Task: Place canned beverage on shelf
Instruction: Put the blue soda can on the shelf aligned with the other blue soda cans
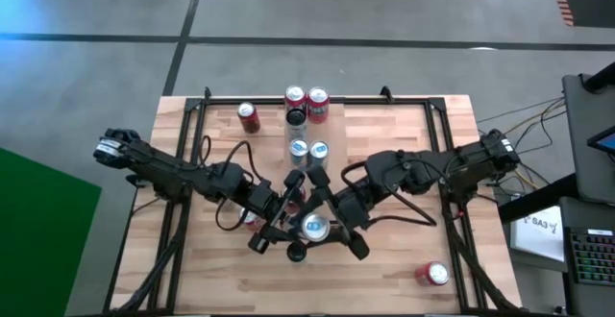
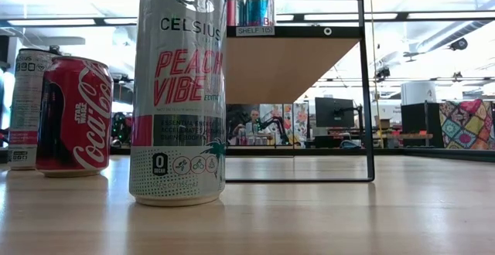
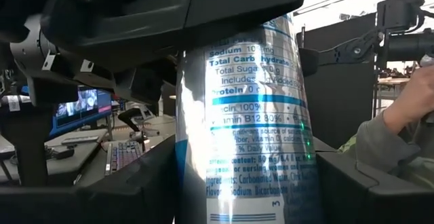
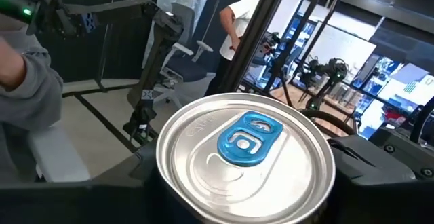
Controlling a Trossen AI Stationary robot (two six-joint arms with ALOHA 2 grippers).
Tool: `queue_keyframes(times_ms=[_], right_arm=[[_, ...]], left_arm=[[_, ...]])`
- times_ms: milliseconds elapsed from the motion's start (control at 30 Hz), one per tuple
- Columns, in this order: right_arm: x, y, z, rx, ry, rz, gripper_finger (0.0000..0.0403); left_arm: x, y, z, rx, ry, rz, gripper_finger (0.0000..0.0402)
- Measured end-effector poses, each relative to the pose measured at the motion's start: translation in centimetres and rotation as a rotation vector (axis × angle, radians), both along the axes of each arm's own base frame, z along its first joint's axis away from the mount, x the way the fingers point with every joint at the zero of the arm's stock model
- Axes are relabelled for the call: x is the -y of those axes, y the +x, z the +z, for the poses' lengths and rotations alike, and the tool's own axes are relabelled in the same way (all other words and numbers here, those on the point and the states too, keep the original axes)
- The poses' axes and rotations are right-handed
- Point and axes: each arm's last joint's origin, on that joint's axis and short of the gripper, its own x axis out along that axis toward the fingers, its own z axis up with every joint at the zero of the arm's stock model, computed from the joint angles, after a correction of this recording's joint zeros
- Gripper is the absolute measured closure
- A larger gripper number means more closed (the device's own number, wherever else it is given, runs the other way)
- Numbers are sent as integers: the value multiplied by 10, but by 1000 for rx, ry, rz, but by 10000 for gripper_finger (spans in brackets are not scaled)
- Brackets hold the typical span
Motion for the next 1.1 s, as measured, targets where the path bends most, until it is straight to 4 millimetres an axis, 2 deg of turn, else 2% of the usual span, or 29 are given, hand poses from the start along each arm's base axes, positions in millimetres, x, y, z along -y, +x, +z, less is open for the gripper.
queue_keyframes(times_ms=[167, 300, 433, 667, 833, 1100], right_arm=[[2, -2, 1, -28, 31, -11, 188], [4, -7, 2, -74, 53, -17, 188], [9, -17, 11, -130, 86, -32, 188], [30, -35, 24, -212, 156, -225, 188], [55, -51, 29, -235, 200, -384, 188], [86, -62, 2, -306, 231, -554, 188]], left_arm=[[-2, 0, 0, -26, -36, 0, 154], [-7, -1, 3, -28, -43, 19, 127], [-12, -3, 5, -37, -21, 45, 100], [-24, -31, 25, -54, 75, 152, 87], [-33, -51, 37, -65, 119, 264, 87], [-42, -68, 39, -125, 210, 431, 87]])
